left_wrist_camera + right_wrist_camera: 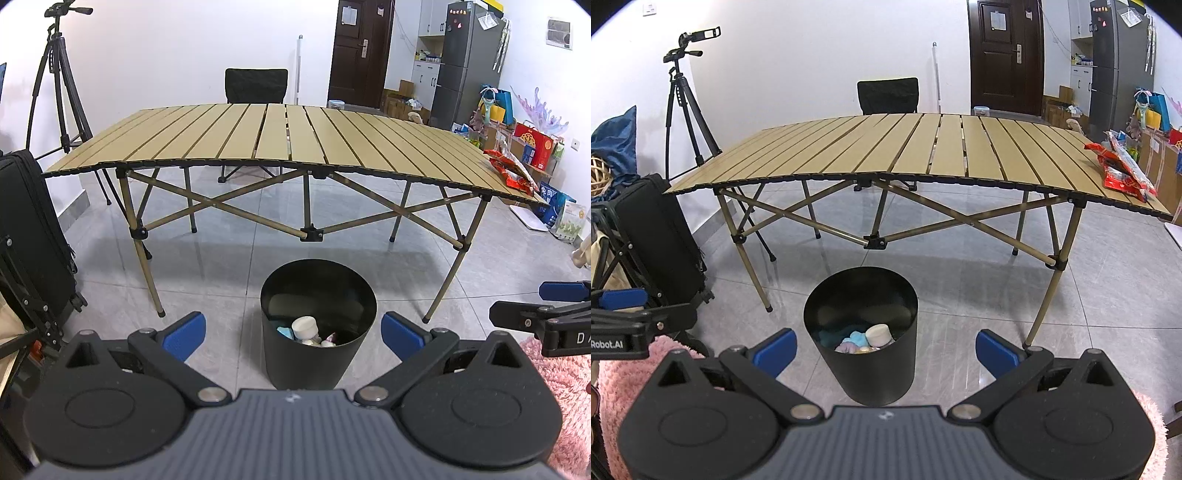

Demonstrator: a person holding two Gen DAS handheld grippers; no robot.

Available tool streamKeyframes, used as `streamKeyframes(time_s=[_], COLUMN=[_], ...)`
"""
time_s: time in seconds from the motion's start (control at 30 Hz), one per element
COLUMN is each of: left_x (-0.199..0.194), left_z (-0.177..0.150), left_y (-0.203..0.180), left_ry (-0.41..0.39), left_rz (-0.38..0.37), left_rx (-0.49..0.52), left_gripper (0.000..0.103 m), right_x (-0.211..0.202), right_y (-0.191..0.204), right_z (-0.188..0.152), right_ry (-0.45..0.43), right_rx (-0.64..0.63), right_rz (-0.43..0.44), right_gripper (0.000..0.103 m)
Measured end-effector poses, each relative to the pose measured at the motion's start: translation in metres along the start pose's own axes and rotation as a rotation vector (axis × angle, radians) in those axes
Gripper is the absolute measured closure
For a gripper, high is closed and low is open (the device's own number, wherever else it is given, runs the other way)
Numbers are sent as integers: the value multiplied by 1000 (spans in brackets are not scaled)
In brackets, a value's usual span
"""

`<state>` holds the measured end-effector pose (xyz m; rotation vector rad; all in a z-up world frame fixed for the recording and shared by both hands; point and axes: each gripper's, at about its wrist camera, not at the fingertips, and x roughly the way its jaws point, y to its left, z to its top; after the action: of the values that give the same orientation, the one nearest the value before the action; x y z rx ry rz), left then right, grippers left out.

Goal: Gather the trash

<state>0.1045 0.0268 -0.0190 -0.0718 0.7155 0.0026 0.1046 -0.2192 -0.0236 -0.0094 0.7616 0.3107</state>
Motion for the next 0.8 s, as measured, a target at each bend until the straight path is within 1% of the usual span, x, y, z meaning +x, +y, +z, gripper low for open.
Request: streamKeyframes(time_s=[0.8], left_x=[-2], left_z=[2], left_y=[1], left_ry=[-4], left_rz=[-5], left_rx=[8], left_gripper=[0], right_x=[0], right_y=[1], right_z=[2], right_ry=[-2], right_rx=[-4], right_rz=[-3], right_gripper=[0])
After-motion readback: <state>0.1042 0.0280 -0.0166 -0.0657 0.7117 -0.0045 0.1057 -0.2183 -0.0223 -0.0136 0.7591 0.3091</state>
